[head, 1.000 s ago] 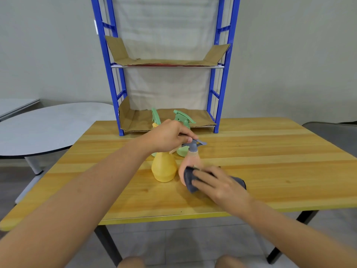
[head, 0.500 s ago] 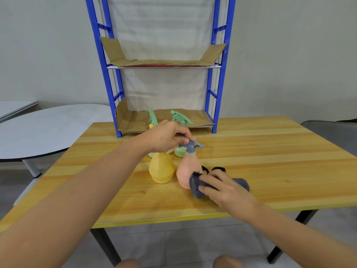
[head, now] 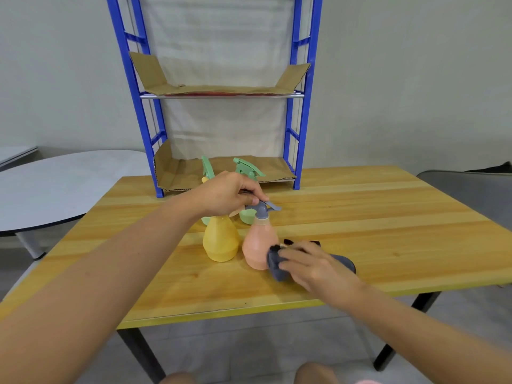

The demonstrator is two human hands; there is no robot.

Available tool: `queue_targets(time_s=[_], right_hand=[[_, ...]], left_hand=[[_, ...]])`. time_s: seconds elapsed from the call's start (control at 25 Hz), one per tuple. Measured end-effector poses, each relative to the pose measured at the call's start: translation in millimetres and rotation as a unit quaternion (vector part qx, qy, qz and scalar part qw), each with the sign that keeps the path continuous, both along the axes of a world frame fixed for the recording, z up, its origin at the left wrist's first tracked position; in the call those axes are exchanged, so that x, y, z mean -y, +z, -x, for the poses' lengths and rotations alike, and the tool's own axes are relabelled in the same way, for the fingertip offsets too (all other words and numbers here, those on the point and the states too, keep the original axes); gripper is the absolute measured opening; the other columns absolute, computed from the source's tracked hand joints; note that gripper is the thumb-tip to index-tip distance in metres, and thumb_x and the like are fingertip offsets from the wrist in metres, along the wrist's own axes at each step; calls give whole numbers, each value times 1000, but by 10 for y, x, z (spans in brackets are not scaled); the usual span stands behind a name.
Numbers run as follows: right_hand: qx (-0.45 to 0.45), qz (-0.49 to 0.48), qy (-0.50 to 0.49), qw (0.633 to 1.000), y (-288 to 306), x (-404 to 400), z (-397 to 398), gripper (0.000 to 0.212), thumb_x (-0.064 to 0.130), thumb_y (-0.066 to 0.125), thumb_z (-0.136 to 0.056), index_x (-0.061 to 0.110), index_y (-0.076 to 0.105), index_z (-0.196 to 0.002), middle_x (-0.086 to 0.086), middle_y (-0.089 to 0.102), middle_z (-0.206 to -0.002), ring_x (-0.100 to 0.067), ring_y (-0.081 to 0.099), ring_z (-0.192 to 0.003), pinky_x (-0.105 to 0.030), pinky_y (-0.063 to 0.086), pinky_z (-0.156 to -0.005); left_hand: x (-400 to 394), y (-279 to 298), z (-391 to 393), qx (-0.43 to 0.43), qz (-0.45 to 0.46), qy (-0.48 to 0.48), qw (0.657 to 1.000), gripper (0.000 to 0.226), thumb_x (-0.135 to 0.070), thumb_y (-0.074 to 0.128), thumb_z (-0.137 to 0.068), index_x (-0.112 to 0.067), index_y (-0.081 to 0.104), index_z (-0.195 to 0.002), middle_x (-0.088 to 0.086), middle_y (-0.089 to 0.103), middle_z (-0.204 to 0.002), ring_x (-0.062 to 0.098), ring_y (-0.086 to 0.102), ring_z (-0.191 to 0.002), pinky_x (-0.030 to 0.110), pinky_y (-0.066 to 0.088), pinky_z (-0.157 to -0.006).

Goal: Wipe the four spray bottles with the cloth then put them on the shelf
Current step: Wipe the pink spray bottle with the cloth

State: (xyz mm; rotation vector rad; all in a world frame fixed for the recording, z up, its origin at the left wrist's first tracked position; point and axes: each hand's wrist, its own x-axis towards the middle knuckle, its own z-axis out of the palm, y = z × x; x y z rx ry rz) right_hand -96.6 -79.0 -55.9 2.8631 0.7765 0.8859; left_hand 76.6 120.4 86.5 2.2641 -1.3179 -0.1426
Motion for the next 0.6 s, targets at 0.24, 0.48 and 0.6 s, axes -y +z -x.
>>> queue_targets(time_s=[0.24,0.48,0.6], right_hand=[[63,-101,-50,992,146,36,-212,24,-2,76,-76,8,73,-98,-4,68,-117,-26,59,-100,-33,52,-87],[45,-74,-38,996,128,-5,-89,25,0,76,-78,7,73,-101,-6,69,-116,-24,56,-100,-29,48,-89],[88,-80,-44,992,284,-130,-239,22,1,71,-85,5,71,-106,-8,67,-121,-28,58,-100,-32,49,-92]], left_hand=[[-3,11,9,4,3,3,1000,22,-18,65,-98,-29,77,-112,-16,72,-101,-2,63,-96,9,43,-74],[4,-14,-2,8,7,5,1000,22,-21,65,-98,-31,76,-114,-25,67,-98,-9,61,-93,6,41,-71],[-7,-19,15,12,17,10,1000,21,-22,65,-98,-33,76,-113,-29,65,-92,-13,59,-90,3,40,-68]])
